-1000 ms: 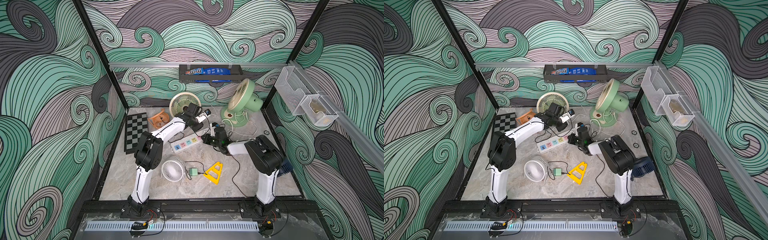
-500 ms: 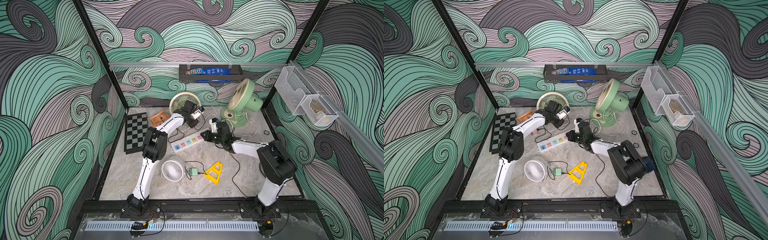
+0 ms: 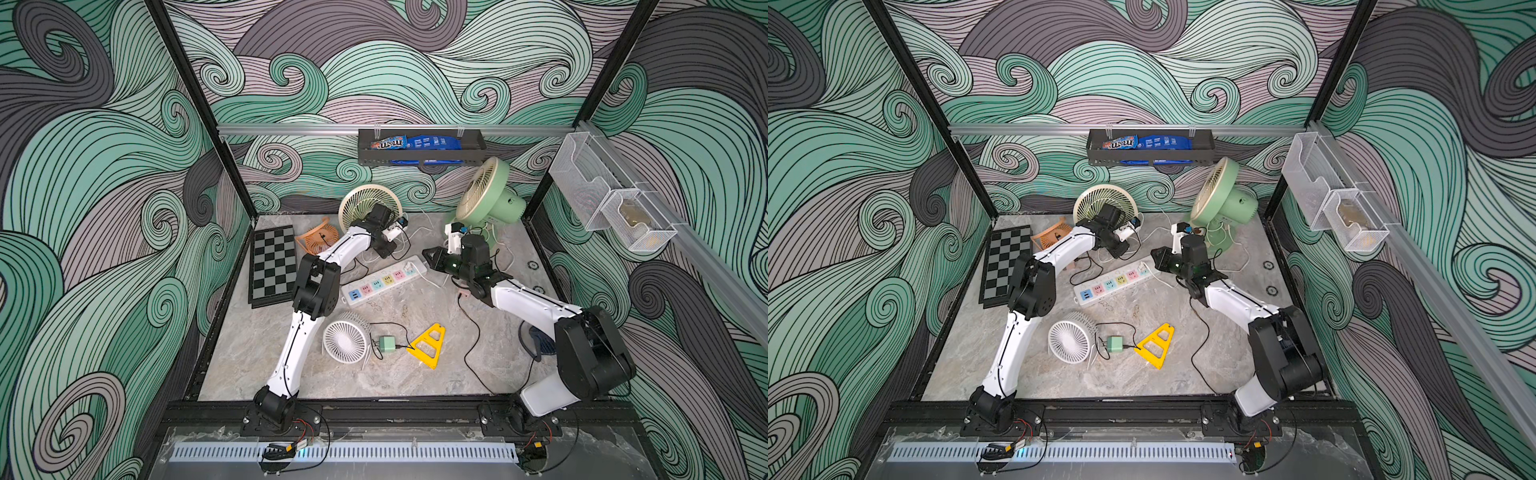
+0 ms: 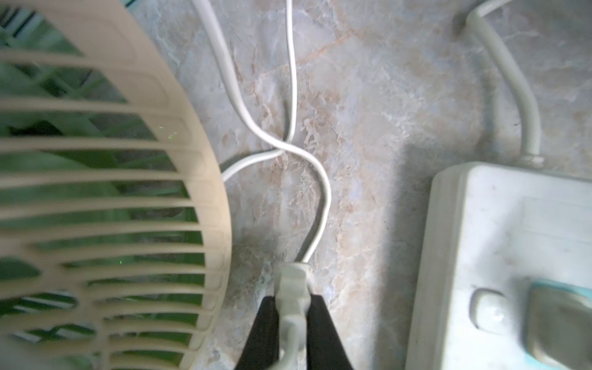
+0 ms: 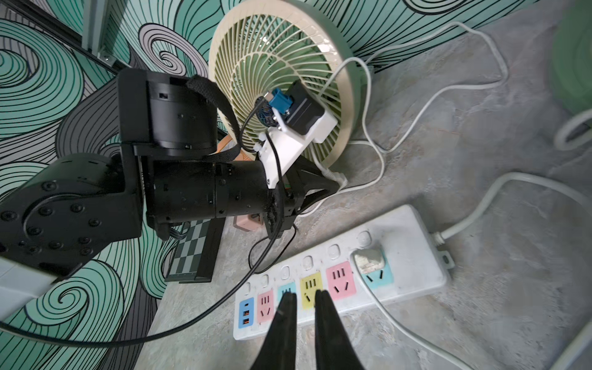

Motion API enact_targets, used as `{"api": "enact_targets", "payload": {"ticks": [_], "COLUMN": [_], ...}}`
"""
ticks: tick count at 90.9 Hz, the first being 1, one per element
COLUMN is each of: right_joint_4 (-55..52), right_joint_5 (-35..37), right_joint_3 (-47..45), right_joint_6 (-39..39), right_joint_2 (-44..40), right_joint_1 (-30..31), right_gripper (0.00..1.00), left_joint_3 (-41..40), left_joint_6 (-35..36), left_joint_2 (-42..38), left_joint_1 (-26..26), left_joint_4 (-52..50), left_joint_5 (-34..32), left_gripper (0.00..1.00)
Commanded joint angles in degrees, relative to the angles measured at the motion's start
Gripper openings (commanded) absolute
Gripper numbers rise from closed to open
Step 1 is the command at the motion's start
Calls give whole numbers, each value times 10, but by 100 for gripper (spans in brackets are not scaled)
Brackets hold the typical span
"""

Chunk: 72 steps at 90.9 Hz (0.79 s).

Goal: Unplug the desk fan from the power strip
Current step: Place the plug at the center of the board.

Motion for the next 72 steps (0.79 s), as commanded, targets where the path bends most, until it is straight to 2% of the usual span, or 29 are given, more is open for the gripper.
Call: {"api": "enact_targets", "payload": {"ticks": [1, 15, 31, 42, 54, 72], "right_joint_4": [-9, -4, -6, -3, 8, 8], "right_joint_5": [3, -5, -13, -17, -43, -79], "right_joint_3": [-9, -9, 1, 7, 12, 31], "right_joint_6": [-10, -12, -17, -22, -21, -30], "right_joint_2": [-7, 6, 32, 46, 70, 113], "right_joint_1": [-6, -9, -11, -13, -23, -37], "right_gripper": [18, 19, 21, 21, 20, 17], "left_joint_3": [26, 25, 19, 7, -7, -40], "left_joint_6": [-12, -14, -14, -10, -4, 7], "left_joint_2": [9, 2, -22, -47, -75, -119], "left_joint_1": [8, 9, 9, 9, 10, 13], "left_joint_4": [-20, -24, -33, -33, -37, -43], "left_joint_5": [9, 9, 20, 29, 48, 146], "left_gripper": [6, 29, 45, 52, 53, 52]}}
